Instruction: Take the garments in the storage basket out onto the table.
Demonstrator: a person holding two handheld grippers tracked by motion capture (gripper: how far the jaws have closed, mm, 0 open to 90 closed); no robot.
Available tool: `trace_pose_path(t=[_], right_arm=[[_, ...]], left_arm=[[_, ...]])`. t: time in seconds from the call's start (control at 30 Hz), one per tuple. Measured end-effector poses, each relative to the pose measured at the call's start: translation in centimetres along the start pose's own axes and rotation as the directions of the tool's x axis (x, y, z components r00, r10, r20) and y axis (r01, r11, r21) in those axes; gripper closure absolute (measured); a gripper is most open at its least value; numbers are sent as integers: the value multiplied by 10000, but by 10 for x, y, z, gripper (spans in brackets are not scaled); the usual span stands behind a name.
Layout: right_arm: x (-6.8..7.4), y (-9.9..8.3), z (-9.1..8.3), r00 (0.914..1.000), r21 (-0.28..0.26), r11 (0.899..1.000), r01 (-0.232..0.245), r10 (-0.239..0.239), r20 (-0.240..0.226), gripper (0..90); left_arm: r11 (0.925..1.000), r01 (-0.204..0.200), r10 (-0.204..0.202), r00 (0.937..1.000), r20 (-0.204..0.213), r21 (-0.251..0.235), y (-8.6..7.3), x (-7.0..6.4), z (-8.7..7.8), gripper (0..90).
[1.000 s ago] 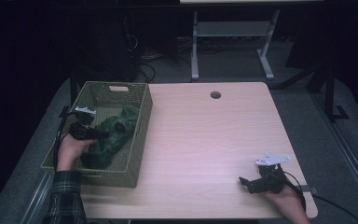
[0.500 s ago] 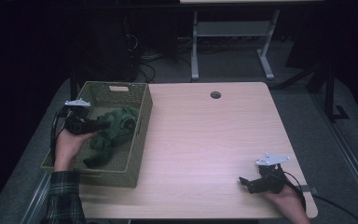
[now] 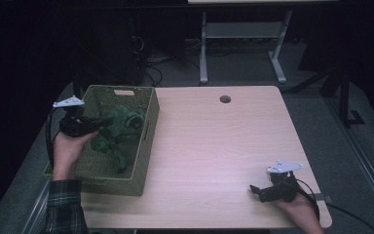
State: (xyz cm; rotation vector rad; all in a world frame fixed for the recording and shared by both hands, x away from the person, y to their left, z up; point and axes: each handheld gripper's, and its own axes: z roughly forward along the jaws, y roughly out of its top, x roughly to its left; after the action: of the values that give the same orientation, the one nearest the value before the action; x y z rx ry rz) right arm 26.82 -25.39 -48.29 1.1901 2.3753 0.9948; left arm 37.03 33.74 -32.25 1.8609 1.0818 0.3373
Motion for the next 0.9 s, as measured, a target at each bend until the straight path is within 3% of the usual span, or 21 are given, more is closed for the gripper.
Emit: trace_pose_path(t=[0.2,0.47,0.9], right_arm=[[0,0,0,10000,-2,10000,-2,2,5,5],[0,0,0,10000,-5,10000,-10,10,2,5],[0,0,0,10000,-5,10000,-13,13,7,5]], left_arm=[[9996,-16,16,10000,8,-296,15,-7,-8,829],[9952,-366,383,9991,177,-904,47,-17,-27,830],[9873,-746,886,9914,965,-1401,83,-40,-39,833]])
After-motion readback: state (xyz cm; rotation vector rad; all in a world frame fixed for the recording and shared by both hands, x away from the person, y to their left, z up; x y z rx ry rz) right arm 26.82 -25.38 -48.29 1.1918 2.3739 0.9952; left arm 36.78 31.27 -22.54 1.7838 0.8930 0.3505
